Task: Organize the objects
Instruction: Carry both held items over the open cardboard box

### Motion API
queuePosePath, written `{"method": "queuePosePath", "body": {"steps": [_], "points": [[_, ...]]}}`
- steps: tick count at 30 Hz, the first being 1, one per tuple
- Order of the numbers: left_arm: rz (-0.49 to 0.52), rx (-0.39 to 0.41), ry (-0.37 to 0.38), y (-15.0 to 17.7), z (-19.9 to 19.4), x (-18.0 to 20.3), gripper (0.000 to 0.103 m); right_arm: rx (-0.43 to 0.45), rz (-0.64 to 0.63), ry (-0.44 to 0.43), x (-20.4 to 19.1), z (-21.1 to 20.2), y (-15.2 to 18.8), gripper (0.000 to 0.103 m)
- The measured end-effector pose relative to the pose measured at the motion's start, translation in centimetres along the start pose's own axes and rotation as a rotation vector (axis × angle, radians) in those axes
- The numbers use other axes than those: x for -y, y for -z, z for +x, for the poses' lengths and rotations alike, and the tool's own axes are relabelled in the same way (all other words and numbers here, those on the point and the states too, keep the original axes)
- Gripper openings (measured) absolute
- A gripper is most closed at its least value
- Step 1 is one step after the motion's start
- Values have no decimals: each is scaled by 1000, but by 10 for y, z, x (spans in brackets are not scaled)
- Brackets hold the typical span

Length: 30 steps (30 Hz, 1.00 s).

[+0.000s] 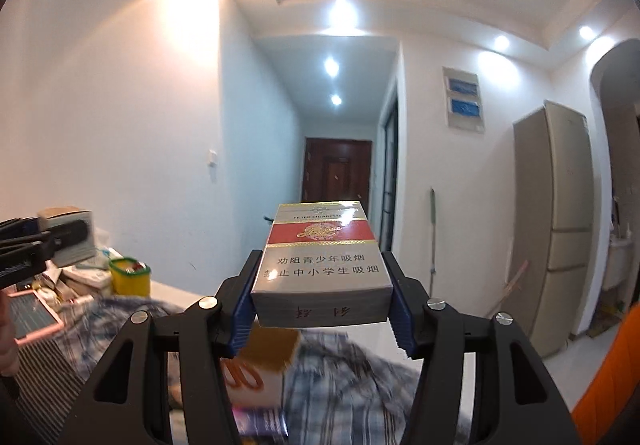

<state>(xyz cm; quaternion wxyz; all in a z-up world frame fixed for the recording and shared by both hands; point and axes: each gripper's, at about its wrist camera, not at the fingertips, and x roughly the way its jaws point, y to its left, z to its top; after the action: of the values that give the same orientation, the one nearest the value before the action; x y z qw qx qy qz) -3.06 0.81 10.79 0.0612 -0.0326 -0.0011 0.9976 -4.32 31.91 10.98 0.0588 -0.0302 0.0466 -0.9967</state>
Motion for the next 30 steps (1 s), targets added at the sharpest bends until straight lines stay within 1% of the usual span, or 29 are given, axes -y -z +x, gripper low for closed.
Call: {"method": "queuePosePath", "body": {"steps": [1, 3, 5, 7, 8, 10, 13, 15, 18, 20, 22, 23, 25, 27, 30], "points": [[20, 3, 3, -11, 3, 1, 53, 20, -8, 2, -3, 1, -11, 55], [-7, 37, 4, -36, 6, -2, 53, 50, -1, -1, -8, 2, -28, 55], [-29, 52, 33, -55, 11, -5, 53, 64, 29, -61, -10, 6, -48, 55], [-46, 70, 42, -70, 14, -7, 53, 53, 35, -133, -15, 14, -68, 55], [-46, 79, 37, -75, 16, -7, 53, 48, 36, -146, -16, 18, -76, 55], [-32, 78, 36, -81, 19, -6, 53, 53, 64, -146, -16, 27, -92, 55], [-57, 96, 65, -83, 24, -11, 53, 77, 140, -125, -10, 40, -106, 55], [-22, 91, 53, -86, 33, -9, 53, 81, 166, -129, -9, 51, -109, 55], [-13, 77, 60, -90, 46, -12, 53, 76, 194, -147, -11, 66, -105, 55], [-11, 71, 68, -87, 53, -16, 53, 55, 194, -173, -17, 77, -94, 55], [-13, 54, 39, -79, 60, -23, 53, 23, 187, -192, -21, 87, -75, 55], [-32, 36, 20, -79, 66, -26, 53, 16, 185, -198, -21, 90, -65, 55], [-62, 9, 53, -80, 73, -32, 53, -3, 183, -168, -21, 98, -51, 55], [-74, -2, 39, -79, 80, -38, 53, -50, 165, -191, -20, 110, -48, 55], [-75, -19, 17, -77, 90, -43, 53, -73, 193, -195, -15, 116, -39, 55]]}}
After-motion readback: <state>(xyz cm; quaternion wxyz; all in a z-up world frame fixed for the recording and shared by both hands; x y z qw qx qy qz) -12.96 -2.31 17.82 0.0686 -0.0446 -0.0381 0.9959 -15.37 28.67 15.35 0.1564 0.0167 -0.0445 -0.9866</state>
